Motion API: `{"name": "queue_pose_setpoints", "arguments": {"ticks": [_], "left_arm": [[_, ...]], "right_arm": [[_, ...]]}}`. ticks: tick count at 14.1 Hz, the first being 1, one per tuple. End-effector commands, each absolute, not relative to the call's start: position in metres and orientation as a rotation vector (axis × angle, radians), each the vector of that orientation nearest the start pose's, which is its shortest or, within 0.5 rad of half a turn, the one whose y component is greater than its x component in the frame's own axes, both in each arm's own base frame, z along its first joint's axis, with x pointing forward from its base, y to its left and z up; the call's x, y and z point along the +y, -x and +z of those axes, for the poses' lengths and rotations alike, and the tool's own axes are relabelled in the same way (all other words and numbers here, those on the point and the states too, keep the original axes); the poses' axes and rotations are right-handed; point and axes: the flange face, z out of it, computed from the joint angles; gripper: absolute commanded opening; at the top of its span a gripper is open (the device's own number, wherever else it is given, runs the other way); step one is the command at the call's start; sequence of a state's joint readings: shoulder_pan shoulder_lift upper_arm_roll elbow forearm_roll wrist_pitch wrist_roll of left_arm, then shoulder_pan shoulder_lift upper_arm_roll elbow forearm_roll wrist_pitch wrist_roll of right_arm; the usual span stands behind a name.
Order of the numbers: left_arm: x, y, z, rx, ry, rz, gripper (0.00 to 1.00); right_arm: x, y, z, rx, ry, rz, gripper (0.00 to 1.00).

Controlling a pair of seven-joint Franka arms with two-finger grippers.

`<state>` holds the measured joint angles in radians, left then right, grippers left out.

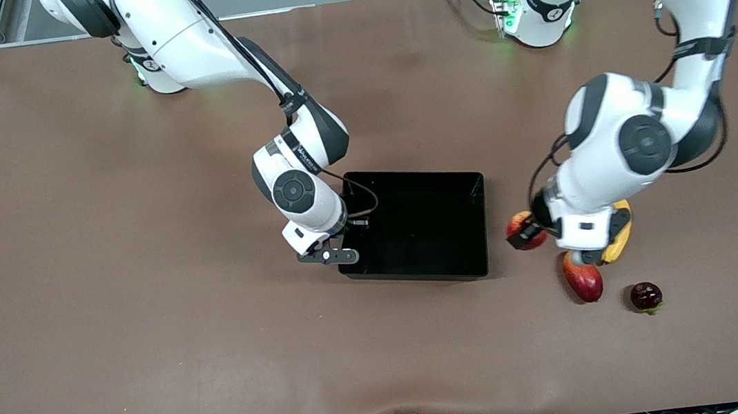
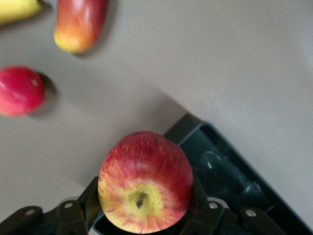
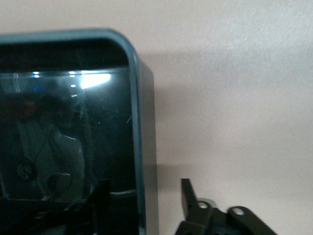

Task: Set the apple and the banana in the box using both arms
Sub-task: 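Release the apple into the box while the right gripper withdraws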

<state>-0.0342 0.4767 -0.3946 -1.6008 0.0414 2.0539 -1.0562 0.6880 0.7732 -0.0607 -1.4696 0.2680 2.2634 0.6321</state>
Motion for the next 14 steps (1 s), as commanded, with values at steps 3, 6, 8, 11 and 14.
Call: {"name": "queue_pose_setpoints", "arguments": {"ticks": [3,6,8,11,14], "left_arm": [[-0.312,-0.609,0.322,-1.165,3.078,0.14,0.0],[-0.333,-0.597,0.296,-1.203,3.059,0.167,0.0],[-0.337,-0.585,0.281,-1.173,3.044,0.196,0.0],[-0.332,-0.566,0.249,-1.172,3.04,0.205,0.0],[-0.332,-0.557,0.232,-1.167,3.037,0.223,0.0]], "right_arm": [[0.422,-0.595,0.295,0.274,2.917,0.023,1.0],[0.367,-0.615,0.35,0.35,2.911,0.077,1.0],[0.318,-0.628,0.37,0.309,2.919,0.1,1.0],[0.228,-0.642,0.396,0.235,2.92,0.093,1.0],[0.157,-0.652,0.426,0.198,2.91,0.067,1.0]]}}
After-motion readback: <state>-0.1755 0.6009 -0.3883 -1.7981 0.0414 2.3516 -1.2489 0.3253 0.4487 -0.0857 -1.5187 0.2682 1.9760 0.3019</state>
